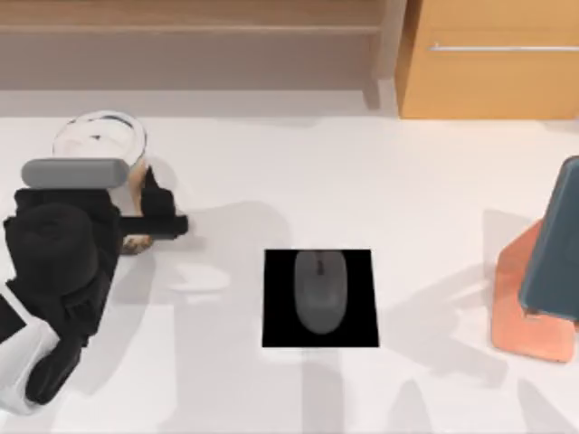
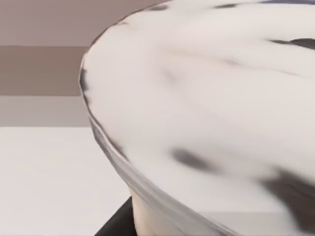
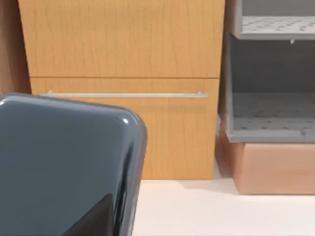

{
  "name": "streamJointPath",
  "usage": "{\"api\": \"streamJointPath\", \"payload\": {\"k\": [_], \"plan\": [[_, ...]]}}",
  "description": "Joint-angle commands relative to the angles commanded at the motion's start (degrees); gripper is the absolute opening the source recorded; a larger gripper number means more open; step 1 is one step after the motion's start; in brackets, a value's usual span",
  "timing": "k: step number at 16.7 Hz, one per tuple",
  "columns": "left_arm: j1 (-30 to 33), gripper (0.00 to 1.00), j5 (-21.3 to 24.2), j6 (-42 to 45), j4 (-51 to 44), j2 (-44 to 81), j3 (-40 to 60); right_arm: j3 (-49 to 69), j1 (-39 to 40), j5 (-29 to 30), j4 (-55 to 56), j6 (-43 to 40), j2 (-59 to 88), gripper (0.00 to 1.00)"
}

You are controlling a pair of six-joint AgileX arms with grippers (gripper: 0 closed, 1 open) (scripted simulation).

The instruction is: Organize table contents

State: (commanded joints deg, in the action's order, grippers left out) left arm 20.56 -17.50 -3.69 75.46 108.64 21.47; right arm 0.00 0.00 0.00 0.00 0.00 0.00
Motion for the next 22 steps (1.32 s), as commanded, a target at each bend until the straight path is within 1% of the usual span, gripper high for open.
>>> {"api": "streamJointPath", "payload": {"k": [8, 13, 17, 20, 22], "plan": [[0.06, 0.00, -0.02, 0.07, -0.19, -0.24, -0.02, 0.00, 0.00, 0.00, 0.00, 0.00, 0.00, 1.00], [0.06, 0.00, -0.05, 0.09, -3.74, -3.58, 0.14, 0.00, 0.00, 0.00, 0.00, 0.00, 0.00, 1.00], [0.06, 0.00, -0.06, 0.17, -3.64, -3.39, 0.03, 0.00, 0.00, 0.00, 0.00, 0.00, 0.00, 1.00], [-0.29, 0.00, 0.27, 0.97, -3.16, -5.53, 2.59, 0.00, 0.00, 0.00, 0.00, 0.00, 0.00, 1.00], [-0.76, 0.00, 0.96, 2.06, -4.49, -7.10, 5.24, 0.00, 0.00, 0.00, 0.00, 0.00, 0.00, 1.00]]}}
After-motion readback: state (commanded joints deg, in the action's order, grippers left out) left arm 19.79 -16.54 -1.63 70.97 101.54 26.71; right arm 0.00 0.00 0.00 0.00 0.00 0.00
